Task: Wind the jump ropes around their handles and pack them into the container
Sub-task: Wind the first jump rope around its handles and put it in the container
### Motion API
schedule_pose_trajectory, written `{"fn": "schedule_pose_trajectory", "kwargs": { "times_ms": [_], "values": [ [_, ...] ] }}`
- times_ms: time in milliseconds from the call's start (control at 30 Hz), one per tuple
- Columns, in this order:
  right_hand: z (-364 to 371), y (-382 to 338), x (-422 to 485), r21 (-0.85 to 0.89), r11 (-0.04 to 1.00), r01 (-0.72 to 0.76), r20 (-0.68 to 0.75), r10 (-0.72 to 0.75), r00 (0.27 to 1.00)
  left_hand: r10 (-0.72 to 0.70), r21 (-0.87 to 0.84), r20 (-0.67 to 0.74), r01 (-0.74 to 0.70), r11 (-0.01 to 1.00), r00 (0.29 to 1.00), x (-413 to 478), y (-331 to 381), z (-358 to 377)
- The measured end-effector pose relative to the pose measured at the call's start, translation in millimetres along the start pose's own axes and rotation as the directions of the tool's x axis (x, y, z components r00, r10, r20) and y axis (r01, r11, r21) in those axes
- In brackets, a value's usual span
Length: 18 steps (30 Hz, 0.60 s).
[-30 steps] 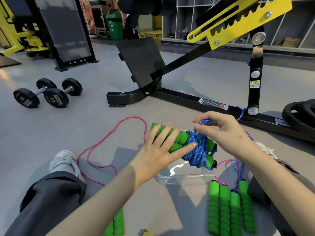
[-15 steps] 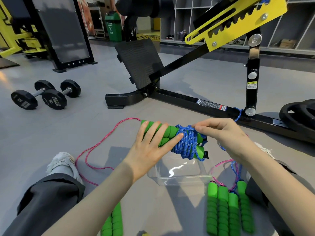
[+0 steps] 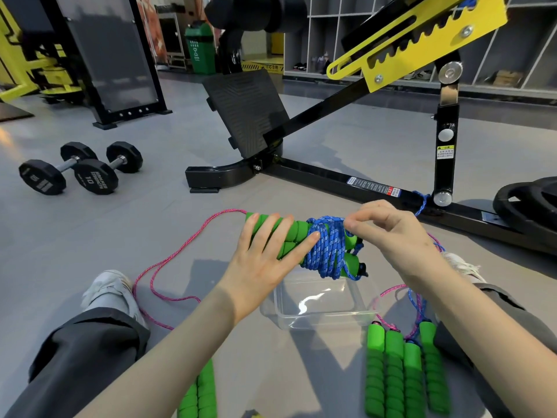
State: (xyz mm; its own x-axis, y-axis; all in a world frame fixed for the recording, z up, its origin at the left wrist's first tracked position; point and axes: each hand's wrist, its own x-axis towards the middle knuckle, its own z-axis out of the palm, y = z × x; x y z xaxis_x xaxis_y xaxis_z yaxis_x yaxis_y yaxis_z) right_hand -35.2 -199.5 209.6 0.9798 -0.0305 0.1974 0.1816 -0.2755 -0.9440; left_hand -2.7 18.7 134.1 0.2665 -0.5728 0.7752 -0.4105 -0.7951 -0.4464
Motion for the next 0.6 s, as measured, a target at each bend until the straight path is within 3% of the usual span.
{"fn": "schedule_pose_trajectory", "kwargs": {
  "times_ms": [167, 367, 467, 600],
  "values": [
    [8.6, 4.8, -1.9, 0.138, 0.99, -0.018, -0.063, 0.027, 0.998, 0.0, -0.003, -0.033, 0.0, 1.0, 0.999, 0.0, 4.5, -0.5],
    [17.3, 6.8, -7.2, 0.12, 0.988, -0.094, -0.103, 0.107, 0.989, -0.042, -0.003, -0.061, 0.042, 0.999, 0.997, 2.4, 3.5, -1.1],
    [16.5, 7.9, -6.4, 0.023, 0.99, -0.138, -0.145, 0.14, 0.979, -0.038, -0.005, -0.054, 0.038, 0.999, 0.998, 1.5, 2.0, -2.4],
    [20.4, 8.4, -8.4, -0.139, 0.984, -0.11, -0.239, 0.075, 0.968, -0.055, 0.009, -0.055, 0.055, 0.998, 0.997, 0.0, 2.2, 1.0]
  ]
}}
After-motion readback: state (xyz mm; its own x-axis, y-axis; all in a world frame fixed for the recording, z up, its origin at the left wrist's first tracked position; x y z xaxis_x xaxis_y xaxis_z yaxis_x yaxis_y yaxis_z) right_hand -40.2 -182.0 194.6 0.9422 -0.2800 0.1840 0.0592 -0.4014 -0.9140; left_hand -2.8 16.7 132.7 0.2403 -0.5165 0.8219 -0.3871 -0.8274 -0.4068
